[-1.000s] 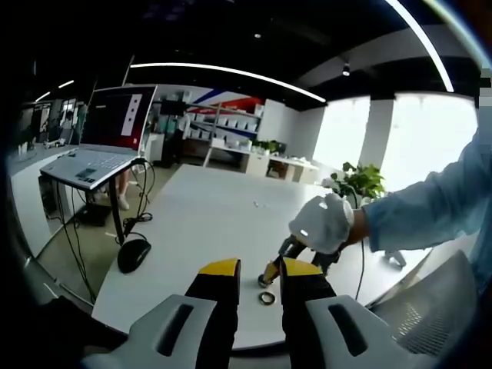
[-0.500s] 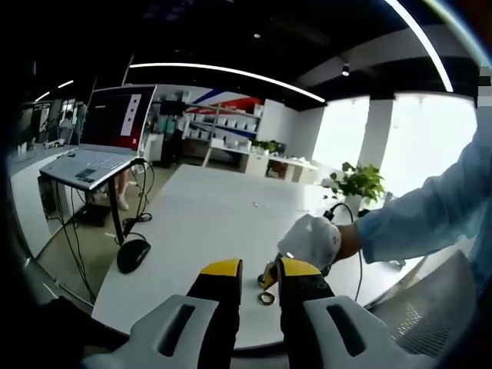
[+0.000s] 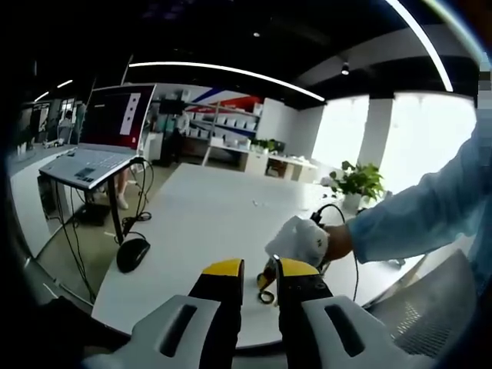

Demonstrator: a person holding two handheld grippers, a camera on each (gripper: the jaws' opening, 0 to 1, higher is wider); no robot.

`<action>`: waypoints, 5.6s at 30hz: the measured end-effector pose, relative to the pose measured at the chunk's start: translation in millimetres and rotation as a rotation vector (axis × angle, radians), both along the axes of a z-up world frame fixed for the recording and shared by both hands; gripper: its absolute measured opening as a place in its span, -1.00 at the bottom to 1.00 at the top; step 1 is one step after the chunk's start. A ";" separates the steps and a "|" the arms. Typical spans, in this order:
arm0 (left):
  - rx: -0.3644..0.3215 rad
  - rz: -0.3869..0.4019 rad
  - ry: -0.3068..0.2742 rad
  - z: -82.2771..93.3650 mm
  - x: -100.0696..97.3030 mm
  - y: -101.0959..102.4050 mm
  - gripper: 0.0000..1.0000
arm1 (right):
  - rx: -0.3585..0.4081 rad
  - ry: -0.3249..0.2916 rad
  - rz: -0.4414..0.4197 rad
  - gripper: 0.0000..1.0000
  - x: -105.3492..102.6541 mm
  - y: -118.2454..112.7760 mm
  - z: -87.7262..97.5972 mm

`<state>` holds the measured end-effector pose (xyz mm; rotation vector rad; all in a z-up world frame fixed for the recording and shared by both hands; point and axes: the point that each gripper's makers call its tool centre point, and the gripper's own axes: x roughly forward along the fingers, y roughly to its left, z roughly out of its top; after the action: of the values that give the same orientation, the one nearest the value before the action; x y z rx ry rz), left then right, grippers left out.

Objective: Place the washer onto the threaded stud by aligning its center hole with the stud, sliding it down to the base, and recovering from edge contact or off-axis alignment until the washer reaches the visible bottom stop.

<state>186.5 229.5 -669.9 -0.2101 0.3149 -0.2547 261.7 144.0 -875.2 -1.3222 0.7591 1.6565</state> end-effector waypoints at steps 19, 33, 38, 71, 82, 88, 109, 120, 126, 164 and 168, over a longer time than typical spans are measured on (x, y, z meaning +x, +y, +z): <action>-0.003 0.001 -0.001 0.1 -0.2 -0.3 -0.72 | -0.014 0.004 -0.065 -0.43 9.4 -1.3 -2.5; -0.006 0.001 -0.004 0.9 -0.1 -0.5 -0.71 | 0.014 0.054 -0.134 -0.50 4.6 -0.5 -2.0; -0.007 0.000 -0.004 1.0 -0.2 -0.6 -0.71 | -0.004 0.049 -0.120 -0.47 4.3 -6.1 -2.8; -0.008 -0.003 -0.007 1.3 0.0 -0.6 -0.71 | 0.051 0.110 -0.242 -0.55 -0.6 -19.3 16.8; -0.008 -0.001 -0.008 1.5 -0.4 -1.3 -0.68 | 0.081 0.086 -0.251 -0.54 6.9 -29.2 49.1; 0.008 -0.010 0.001 -0.3 -1.4 -2.6 -0.68 | 0.092 0.069 -0.253 -0.54 10.9 -33.3 62.3; 0.002 -0.007 -0.007 0.5 -1.1 -2.1 -0.62 | 0.129 -0.010 -0.275 -0.55 40.6 -35.7 102.4; 0.006 -0.003 -0.015 1.8 -2.3 -2.4 -0.55 | 0.148 -0.075 -0.278 -0.55 57.9 -24.1 116.9; 0.002 0.000 -0.019 2.6 -1.8 -1.9 -0.55 | 0.143 -0.092 -0.281 -0.55 60.8 -21.2 111.9; -0.005 -0.004 -0.013 1.7 -1.5 -1.5 -0.60 | 0.017 -0.057 -0.228 -0.55 62.8 -8.8 60.6; -0.004 -0.003 -0.012 1.3 -1.3 -1.1 -0.60 | 0.013 -0.055 -0.230 -0.55 63.2 -7.8 57.5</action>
<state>185.3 228.4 -668.6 -0.2115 0.3025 -0.2599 324.9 136.2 -817.7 -1.2178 0.8338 1.4349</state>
